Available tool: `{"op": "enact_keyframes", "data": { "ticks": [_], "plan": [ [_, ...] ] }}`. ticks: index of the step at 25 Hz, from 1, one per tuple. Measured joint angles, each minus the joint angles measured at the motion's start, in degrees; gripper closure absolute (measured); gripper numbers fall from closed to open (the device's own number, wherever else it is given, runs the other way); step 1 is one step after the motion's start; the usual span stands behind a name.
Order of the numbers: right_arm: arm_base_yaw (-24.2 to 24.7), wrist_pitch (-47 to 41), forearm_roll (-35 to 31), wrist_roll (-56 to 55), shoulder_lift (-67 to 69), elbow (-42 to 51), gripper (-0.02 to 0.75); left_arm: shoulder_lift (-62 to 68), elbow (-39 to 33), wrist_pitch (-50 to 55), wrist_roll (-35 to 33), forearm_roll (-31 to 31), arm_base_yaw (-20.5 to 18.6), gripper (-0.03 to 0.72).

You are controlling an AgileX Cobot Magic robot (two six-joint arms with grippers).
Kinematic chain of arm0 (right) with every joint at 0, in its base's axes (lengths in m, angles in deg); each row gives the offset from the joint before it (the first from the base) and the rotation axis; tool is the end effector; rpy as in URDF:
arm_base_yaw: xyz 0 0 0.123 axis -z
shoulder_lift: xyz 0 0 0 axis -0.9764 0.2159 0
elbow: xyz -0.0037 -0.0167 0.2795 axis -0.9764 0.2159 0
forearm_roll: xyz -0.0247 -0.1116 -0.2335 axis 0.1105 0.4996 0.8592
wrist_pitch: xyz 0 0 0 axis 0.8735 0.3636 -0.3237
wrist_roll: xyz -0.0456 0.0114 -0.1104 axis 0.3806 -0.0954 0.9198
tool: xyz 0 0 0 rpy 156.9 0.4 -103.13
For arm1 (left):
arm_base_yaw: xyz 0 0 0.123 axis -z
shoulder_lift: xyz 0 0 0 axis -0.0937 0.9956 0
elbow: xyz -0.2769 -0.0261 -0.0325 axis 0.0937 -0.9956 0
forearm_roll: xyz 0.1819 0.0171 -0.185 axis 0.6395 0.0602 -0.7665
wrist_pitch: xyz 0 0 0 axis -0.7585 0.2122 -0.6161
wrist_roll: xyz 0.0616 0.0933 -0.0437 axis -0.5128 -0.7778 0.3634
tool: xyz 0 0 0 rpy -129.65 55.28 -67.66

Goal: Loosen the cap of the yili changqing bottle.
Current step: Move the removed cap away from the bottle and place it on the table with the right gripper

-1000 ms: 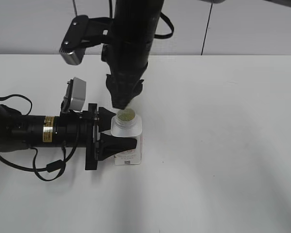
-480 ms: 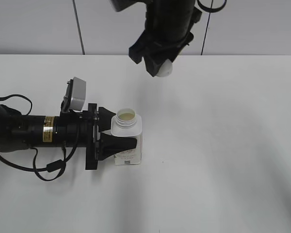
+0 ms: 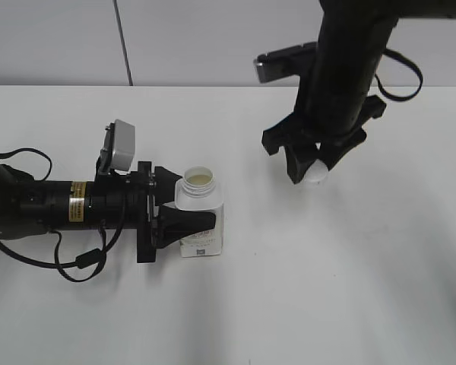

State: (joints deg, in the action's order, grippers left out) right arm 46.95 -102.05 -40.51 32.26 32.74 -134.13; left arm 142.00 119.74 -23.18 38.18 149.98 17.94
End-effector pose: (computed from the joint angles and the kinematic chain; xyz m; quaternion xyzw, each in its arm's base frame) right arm 0.3454 0.2068 0.1823 -0.2496 0.9664 0.0261 0.0549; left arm 0.3027 -0.1814 0.0529 0.4866 0.6109 -0.4474 0.4357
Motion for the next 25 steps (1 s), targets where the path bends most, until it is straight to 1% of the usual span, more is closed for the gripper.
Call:
{"op": "enact_keyframes", "data": {
  "ticks": [6,9,11,15,19,25],
  "plan": [
    [0.1,15.9,-4.9,-2.7,-0.3,15.1,0.35,0.0,-0.1,0.6,0.0,-4.1,0.2,0.274],
    [0.1,23.4,-6.5,-3.4,-0.3,20.7,0.35,0.0,-0.1,0.9,0.0,-5.5,0.2,0.274],
    [0.1,26.7,-6.8,-4.0,-0.3,23.0,0.35,0.0,-0.1,0.9,-0.1,-5.8,0.2,0.274],
    [0.1,30.8,-7.1,-4.3,-0.3,24.2,0.35,0.0,-0.1,1.0,-0.1,-5.6,0.2,0.274],
    [0.1,33.8,-8.5,-4.5,0.6,24.2,0.35,0.0,0.0,1.0,-0.6,-3.6,0.2,0.274],
    [0.1,34.4,-10.3,-4.5,3.7,24.2,0.35,0.0,0.0,0.9,-1.3,-1.6,0.0,0.274]
  ]
}}
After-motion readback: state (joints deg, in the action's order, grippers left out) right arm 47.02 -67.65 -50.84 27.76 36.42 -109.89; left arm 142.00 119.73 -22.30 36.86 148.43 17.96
